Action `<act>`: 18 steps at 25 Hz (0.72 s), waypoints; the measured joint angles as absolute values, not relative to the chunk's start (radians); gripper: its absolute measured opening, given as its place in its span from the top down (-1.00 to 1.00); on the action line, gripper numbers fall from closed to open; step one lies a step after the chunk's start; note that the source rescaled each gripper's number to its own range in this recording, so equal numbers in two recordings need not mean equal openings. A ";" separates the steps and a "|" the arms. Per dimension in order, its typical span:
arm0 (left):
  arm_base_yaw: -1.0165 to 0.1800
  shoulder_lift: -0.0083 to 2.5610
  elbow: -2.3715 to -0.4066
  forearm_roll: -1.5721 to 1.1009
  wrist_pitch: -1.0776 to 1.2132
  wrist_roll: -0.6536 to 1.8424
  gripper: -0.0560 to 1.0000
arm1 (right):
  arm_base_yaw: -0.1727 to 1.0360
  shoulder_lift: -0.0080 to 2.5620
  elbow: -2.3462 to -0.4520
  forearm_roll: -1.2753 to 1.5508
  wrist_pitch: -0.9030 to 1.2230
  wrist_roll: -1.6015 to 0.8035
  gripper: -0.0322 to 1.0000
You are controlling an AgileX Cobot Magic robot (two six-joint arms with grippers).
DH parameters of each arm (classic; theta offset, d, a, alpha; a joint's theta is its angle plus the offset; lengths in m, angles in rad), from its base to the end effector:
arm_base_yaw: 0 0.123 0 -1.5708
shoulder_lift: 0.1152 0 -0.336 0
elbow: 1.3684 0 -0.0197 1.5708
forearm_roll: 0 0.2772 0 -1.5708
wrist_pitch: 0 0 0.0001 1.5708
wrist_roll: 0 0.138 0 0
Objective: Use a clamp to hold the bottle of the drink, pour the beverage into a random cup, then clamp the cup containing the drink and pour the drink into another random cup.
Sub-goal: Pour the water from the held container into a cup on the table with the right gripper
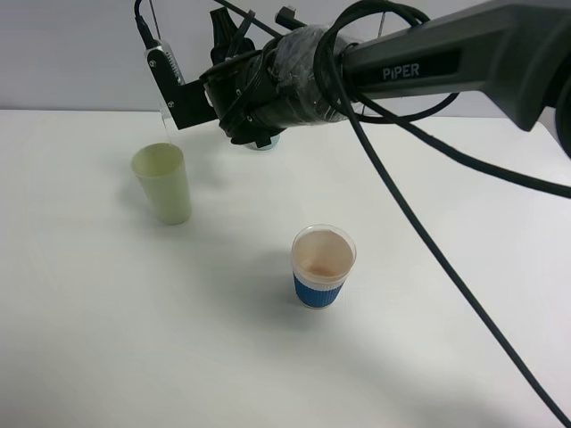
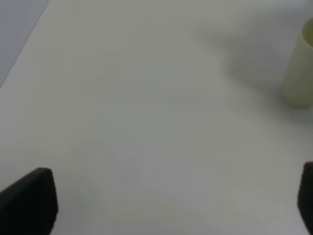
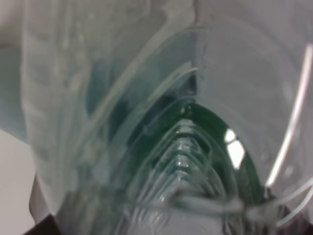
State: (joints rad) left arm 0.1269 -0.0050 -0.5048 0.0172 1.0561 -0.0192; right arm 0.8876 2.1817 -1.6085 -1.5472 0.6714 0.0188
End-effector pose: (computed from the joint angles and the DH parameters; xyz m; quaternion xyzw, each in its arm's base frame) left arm 0.0075 0.0030 0.2708 -0.0623 0.8471 0.0370 0.5264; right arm 0.4277 0.3893 0.2100 -0.6994 0.4473 -0.4191 0.3674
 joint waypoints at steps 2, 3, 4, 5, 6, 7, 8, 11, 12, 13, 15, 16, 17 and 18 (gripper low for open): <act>0.127 -0.005 -0.505 0.017 1.056 -0.019 -1.00 | 0.888 2.182 -1.608 -1.560 0.671 0.019 0.94; 0.127 -0.005 -0.505 0.017 1.056 -0.019 -1.00 | 0.888 2.182 -1.608 -1.569 0.671 0.019 0.94; 0.127 -0.005 -0.505 0.017 1.056 -0.019 -1.00 | 0.888 2.182 -1.608 -1.572 0.671 0.019 0.94; 0.127 -0.005 -0.505 0.017 1.056 -0.019 -1.00 | 0.888 2.182 -1.608 -1.576 0.671 0.019 0.94; 0.127 -0.005 -0.505 0.017 1.056 -0.019 -1.00 | 0.888 2.182 -1.608 -1.577 0.671 0.019 0.94; 0.127 -0.005 -0.505 0.017 1.056 -0.019 -1.00 | 0.888 2.182 -1.608 -1.579 0.671 0.018 0.94; 0.127 -0.005 -0.505 0.017 1.056 -0.019 -1.00 | 0.888 2.182 -1.608 -1.579 0.671 0.018 0.94; 0.127 -0.005 -0.505 0.017 1.056 -0.019 -1.00 | 0.888 2.182 -1.608 -1.589 0.671 0.006 0.94; 0.127 -0.005 -0.505 0.017 1.056 -0.019 -1.00 | 0.888 2.182 -1.608 -1.596 0.671 0.000 0.94; 0.127 -0.005 -0.505 0.017 1.056 -0.019 -1.00 | 0.888 2.182 -1.608 -1.598 0.671 0.000 0.94; 0.127 -0.005 -0.505 0.017 1.056 -0.019 -1.00 | 0.888 2.182 -1.608 -1.605 0.671 0.000 0.94; 0.127 -0.005 -0.505 0.017 1.056 -0.019 -1.00 | 0.888 2.182 -1.608 -1.606 0.671 -0.007 0.94; 0.127 -0.005 -0.505 0.017 1.056 -0.019 -1.00 | 0.888 2.182 -1.608 -1.607 0.671 -0.011 0.94; 0.127 -0.005 -0.505 0.017 1.056 -0.019 -1.00 | 0.888 2.182 -1.608 -1.612 0.671 -0.015 0.94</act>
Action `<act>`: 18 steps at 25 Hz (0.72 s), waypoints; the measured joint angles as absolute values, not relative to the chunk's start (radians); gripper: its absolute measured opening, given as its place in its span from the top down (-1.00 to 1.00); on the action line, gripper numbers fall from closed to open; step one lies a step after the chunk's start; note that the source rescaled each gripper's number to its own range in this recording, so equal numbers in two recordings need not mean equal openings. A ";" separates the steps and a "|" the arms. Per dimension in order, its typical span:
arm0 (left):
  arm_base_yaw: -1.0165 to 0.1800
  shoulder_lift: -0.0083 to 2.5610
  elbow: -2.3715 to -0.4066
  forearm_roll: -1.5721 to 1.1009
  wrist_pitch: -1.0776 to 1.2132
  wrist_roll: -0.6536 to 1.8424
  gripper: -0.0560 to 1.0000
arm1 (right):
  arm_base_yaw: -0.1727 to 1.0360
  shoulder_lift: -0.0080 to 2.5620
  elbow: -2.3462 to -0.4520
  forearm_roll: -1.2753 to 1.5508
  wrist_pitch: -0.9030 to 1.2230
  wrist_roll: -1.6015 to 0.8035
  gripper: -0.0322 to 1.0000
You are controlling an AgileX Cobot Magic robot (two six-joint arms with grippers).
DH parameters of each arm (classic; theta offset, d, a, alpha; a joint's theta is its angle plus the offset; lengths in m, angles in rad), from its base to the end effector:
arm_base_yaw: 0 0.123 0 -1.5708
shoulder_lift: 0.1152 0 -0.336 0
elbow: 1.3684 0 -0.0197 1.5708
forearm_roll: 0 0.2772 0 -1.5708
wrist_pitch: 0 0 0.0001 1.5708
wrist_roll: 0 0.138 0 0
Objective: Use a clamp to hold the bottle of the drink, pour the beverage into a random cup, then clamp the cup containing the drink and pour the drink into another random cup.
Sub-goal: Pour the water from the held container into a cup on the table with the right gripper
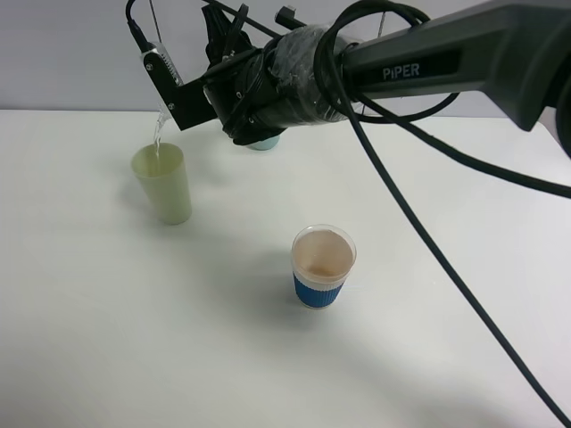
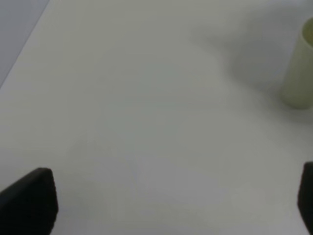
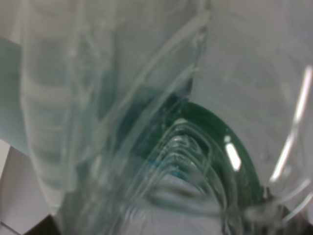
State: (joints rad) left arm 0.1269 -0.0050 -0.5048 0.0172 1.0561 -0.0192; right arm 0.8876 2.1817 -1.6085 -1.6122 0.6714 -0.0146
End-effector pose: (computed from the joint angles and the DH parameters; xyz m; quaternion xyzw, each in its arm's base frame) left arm 0.0075 0.0030 0.2708 -0.0623 0.8471 0.0370 0.5264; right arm 0.4293 0.3914 0.2149 -0.7101 0.4089 -0.4432 0.3635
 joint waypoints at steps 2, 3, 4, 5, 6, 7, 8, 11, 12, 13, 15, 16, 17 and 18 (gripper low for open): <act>0.127 -0.005 -0.505 0.017 1.056 -0.019 -1.00 | 0.888 2.182 -1.608 -1.619 0.671 -0.018 0.94; 0.127 -0.005 -0.505 0.017 1.056 -0.019 -1.00 | 0.888 2.182 -1.608 -1.623 0.671 -0.018 0.94; 0.127 -0.005 -0.505 0.017 1.056 -0.019 -1.00 | 0.888 2.182 -1.608 -1.627 0.671 -0.018 0.94; 0.127 -0.005 -0.505 0.017 1.056 -0.019 -1.00 | 0.888 2.182 -1.608 -1.633 0.671 -0.019 0.94; 0.127 -0.005 -0.505 0.017 1.056 -0.019 -1.00 | 0.888 2.182 -1.608 -1.641 0.671 -0.019 0.94; 0.127 -0.005 -0.505 0.017 1.056 -0.019 -1.00 | 0.888 2.182 -1.608 -1.648 0.671 -0.019 0.94; 0.127 -0.005 -0.505 0.017 1.056 -0.019 -1.00 | 0.888 2.182 -1.608 -1.652 0.671 -0.019 0.94; 0.127 -0.005 -0.505 0.017 1.056 -0.019 -1.00 | 0.888 2.182 -1.608 -1.667 0.671 -0.020 0.94; 0.127 -0.005 -0.505 0.017 1.056 -0.019 -1.00 | 0.888 2.182 -1.608 -1.672 0.671 -0.020 0.94; 0.127 -0.005 -0.505 0.017 1.056 -0.019 -1.00 | 0.888 2.182 -1.608 -1.678 0.671 -0.020 0.94; 0.127 -0.005 -0.505 0.017 1.056 -0.019 -1.00 | 0.888 2.182 -1.608 -1.685 0.671 -0.020 0.94; 0.127 -0.005 -0.505 0.017 1.056 -0.019 -1.00 | 0.888 2.182 -1.608 -1.689 0.671 -0.020 0.94; 0.127 -0.005 -0.505 0.017 1.056 -0.019 -1.00 | 0.888 2.182 -1.608 -1.691 0.671 -0.020 0.94; 0.127 -0.005 -0.505 0.017 1.056 -0.019 -1.00 | 0.888 2.182 -1.608 -1.692 0.671 -0.020 0.94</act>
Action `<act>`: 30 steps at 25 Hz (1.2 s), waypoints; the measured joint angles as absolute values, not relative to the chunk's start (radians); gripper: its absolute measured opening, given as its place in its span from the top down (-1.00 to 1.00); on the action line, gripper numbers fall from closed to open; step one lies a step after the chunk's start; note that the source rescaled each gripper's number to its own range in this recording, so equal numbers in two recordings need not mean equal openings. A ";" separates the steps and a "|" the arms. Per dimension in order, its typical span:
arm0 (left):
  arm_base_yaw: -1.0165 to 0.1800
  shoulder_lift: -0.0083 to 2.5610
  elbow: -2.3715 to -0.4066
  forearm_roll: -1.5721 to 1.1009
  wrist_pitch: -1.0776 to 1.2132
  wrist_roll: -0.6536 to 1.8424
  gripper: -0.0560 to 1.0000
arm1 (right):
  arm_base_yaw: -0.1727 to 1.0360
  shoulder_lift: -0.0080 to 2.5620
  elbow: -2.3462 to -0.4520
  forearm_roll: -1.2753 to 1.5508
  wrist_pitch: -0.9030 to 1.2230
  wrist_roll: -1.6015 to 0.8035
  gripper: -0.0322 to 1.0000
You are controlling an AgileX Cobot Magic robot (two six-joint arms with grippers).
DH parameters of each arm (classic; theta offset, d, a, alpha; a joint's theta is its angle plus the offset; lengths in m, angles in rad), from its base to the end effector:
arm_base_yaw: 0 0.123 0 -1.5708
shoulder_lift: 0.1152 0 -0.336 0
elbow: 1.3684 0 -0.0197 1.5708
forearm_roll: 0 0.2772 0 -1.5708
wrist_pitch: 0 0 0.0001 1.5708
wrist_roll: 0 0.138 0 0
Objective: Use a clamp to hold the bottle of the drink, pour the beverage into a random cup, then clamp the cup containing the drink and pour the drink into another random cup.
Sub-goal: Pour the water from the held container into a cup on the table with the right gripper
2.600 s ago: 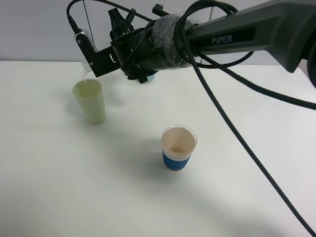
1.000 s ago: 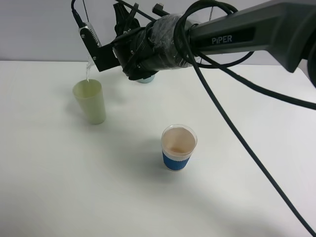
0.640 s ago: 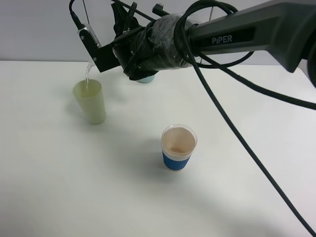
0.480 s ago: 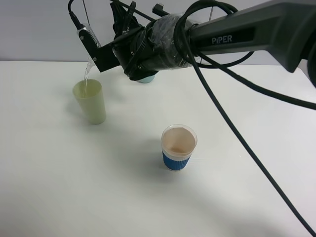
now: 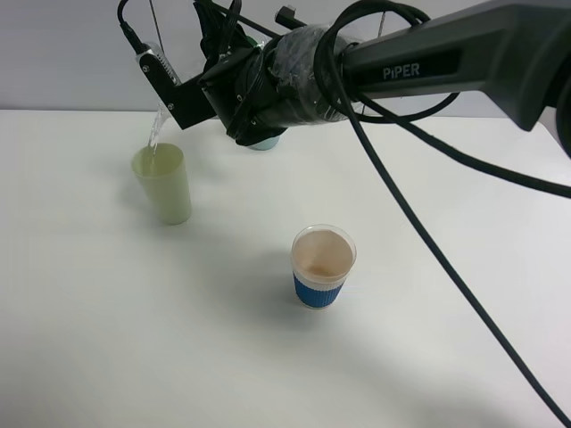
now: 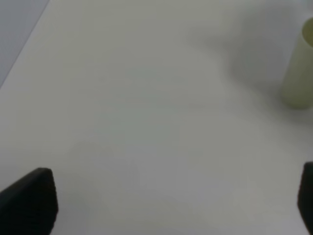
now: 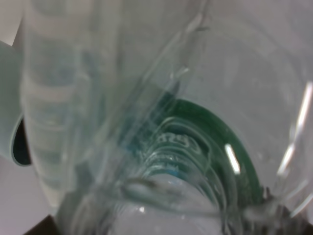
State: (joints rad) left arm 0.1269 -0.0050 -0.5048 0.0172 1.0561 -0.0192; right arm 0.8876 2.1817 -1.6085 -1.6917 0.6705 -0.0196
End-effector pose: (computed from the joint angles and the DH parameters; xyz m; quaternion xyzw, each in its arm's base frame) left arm 0.0075 0.0030 0.2708 -0.0623 0.8471 0.0370 0.5264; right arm 0.4308 0.3943 0.2209 -0.7143 0.3737 -0.4651 0.3659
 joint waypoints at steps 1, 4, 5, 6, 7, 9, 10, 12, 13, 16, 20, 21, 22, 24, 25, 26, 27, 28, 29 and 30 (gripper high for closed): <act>0.127 -0.005 -0.505 0.017 1.056 -0.019 -1.00 | 0.888 2.182 -1.608 -1.693 0.671 -0.020 0.94; 0.127 -0.005 -0.505 0.017 1.056 -0.019 -1.00 | 0.888 2.182 -1.608 -1.696 0.671 -0.020 0.94; 0.127 -0.005 -0.505 0.017 1.056 -0.019 -1.00 | 0.888 2.182 -1.608 -1.698 0.671 -0.020 0.94; 0.127 -0.005 -0.505 0.017 1.056 -0.019 -1.00 | 0.888 2.182 -1.608 -1.698 0.671 -0.020 0.94; 0.127 -0.005 -0.505 0.017 1.056 -0.019 -1.00 | 0.888 2.182 -1.608 -1.701 0.671 -0.020 0.94; 0.127 -0.005 -0.505 0.017 1.056 -0.019 -1.00 | 0.888 2.182 -1.608 -1.707 0.671 -0.020 0.94; 0.127 -0.005 -0.505 0.017 1.056 -0.019 -1.00 | 0.888 2.182 -1.608 -1.713 0.671 -0.020 0.94; 0.127 -0.005 -0.505 0.017 1.056 -0.019 -1.00 | 0.888 2.182 -1.608 -1.725 0.670 -0.020 0.94; 0.127 -0.005 -0.505 0.017 1.056 -0.019 -1.00 | 0.888 2.182 -1.608 -1.725 0.670 -0.020 0.94; 0.127 -0.005 -0.505 0.017 1.056 -0.019 -1.00 | 0.888 2.182 -1.608 -1.726 0.670 -0.020 0.94; 0.127 -0.005 -0.505 0.017 1.056 -0.019 -1.00 | 0.888 2.182 -1.608 -1.726 0.670 -0.020 0.94; 0.127 -0.005 -0.505 0.017 1.056 -0.019 -1.00 | 0.888 2.182 -1.608 -1.726 0.670 -0.020 0.94; 0.127 -0.005 -0.505 0.017 1.056 -0.019 -1.00 | 0.888 2.182 -1.608 -1.726 0.670 -0.020 0.94; 0.127 -0.005 -0.505 0.017 1.056 -0.019 -1.00 | 0.888 2.182 -1.608 -1.727 0.670 -0.020 0.94; 0.127 -0.005 -0.505 0.017 1.056 -0.019 -1.00 | 0.888 2.182 -1.608 -1.727 0.670 -0.021 0.94; 0.127 -0.005 -0.505 0.017 1.056 -0.019 -1.00 | 0.888 2.182 -1.608 -1.727 0.670 -0.021 0.94; 0.127 -0.005 -0.505 0.017 1.056 -0.019 -1.00 | 0.888 2.182 -1.608 -1.727 0.670 -0.021 0.94; 0.127 -0.005 -0.505 0.017 1.056 -0.019 -1.00 | 0.888 2.182 -1.608 -1.727 0.670 -0.021 0.94; 0.127 -0.005 -0.505 0.017 1.056 -0.019 -1.00 | 0.888 2.182 -1.608 -1.727 0.670 -0.021 0.94; 0.127 -0.005 -0.505 0.017 1.056 -0.019 -1.00 | 0.888 2.182 -1.608 -1.727 0.670 -0.021 0.94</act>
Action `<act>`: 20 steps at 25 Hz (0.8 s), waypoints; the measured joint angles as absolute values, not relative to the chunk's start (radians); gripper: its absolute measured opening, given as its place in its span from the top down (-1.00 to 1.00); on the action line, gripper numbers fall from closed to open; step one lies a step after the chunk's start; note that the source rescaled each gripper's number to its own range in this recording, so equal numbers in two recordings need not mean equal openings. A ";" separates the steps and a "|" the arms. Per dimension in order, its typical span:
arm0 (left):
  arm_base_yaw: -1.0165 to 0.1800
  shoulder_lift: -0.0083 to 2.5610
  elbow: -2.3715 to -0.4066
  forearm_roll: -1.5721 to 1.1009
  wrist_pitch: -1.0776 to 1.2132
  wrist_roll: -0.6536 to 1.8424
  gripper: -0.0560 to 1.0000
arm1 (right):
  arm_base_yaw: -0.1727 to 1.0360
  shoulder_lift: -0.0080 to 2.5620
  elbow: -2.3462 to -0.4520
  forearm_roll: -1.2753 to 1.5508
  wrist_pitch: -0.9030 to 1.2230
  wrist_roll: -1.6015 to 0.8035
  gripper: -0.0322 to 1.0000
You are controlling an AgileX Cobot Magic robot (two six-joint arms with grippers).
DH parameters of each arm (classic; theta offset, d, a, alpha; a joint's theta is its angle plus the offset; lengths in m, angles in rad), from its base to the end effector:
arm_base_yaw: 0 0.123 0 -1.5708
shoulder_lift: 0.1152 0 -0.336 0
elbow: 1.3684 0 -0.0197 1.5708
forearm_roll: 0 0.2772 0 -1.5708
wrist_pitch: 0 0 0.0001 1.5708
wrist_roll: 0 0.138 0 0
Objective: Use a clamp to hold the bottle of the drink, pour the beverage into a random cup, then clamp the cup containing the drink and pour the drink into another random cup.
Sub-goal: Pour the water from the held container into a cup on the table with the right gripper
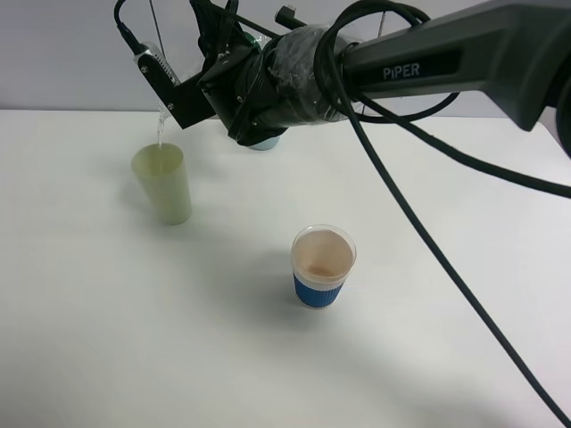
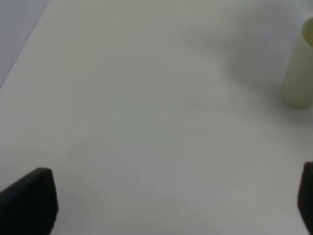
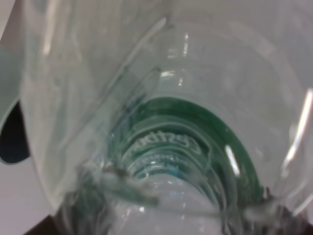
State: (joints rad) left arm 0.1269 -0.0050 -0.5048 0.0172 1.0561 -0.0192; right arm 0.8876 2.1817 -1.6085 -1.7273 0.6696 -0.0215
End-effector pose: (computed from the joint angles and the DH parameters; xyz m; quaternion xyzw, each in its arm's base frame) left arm 0.0075 0.0030 0.2708 -0.0623 0.8471 0.0370 0.5264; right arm 0.4313 0.3958 0.2235 -0.7158 0.3578 -0.4744 0.3668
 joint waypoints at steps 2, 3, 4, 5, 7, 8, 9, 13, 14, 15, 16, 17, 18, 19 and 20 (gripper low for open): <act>0.127 -0.005 -0.505 0.017 1.056 -0.019 -1.00 | 0.888 2.182 -1.608 -1.728 0.670 -0.022 0.94; 0.127 -0.005 -0.505 0.017 1.056 -0.019 -1.00 | 0.888 2.182 -1.608 -1.728 0.670 -0.022 0.94; 0.127 -0.005 -0.505 0.017 1.056 -0.019 -1.00 | 0.888 2.182 -1.608 -1.728 0.670 -0.022 0.94; 0.127 -0.005 -0.505 0.017 1.056 -0.019 -1.00 | 0.888 2.182 -1.608 -1.728 0.668 -0.022 0.94; 0.127 -0.005 -0.505 0.017 1.056 -0.019 -1.00 | 0.888 2.182 -1.608 -1.728 0.663 -0.027 0.94; 0.127 -0.005 -0.505 0.017 1.056 -0.019 -1.00 | 0.888 2.182 -1.608 -1.728 0.658 -0.033 0.94; 0.127 -0.005 -0.505 0.017 1.056 -0.019 -1.00 | 0.888 2.182 -1.608 -1.728 0.655 -0.044 0.94; 0.127 -0.005 -0.505 0.017 1.056 -0.019 -1.00 | 0.888 2.182 -1.608 -1.728 0.651 -0.133 0.94; 0.127 -0.005 -0.505 0.017 1.056 -0.019 -1.00 | 0.888 2.182 -1.608 -1.728 0.651 -0.159 0.94; 0.127 -0.005 -0.505 0.017 1.056 -0.019 -1.00 | 0.888 2.182 -1.608 -1.728 0.651 -0.182 0.94; 0.127 -0.005 -0.505 0.017 1.056 -0.019 -1.00 | 0.888 2.182 -1.608 -1.728 0.651 -0.202 0.94; 0.127 -0.005 -0.505 0.017 1.056 -0.019 -1.00 | 0.888 2.182 -1.608 -1.728 0.651 -0.212 0.94; 0.127 -0.005 -0.505 0.017 1.056 -0.019 -1.00 | 0.888 2.182 -1.608 -1.728 0.651 -0.219 0.94; 0.127 -0.005 -0.505 0.017 1.056 -0.019 -1.00 | 0.888 2.182 -1.609 -1.728 0.651 -0.222 0.94; 0.127 -0.005 -0.505 0.017 1.056 -0.019 -1.00 | 0.888 2.182 -1.610 -1.728 0.651 -0.226 0.94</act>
State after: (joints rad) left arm 0.1269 -0.0050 -0.5048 0.0172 1.0561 -0.0192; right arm 0.8876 2.1817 -1.6104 -1.7283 0.6510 -0.2258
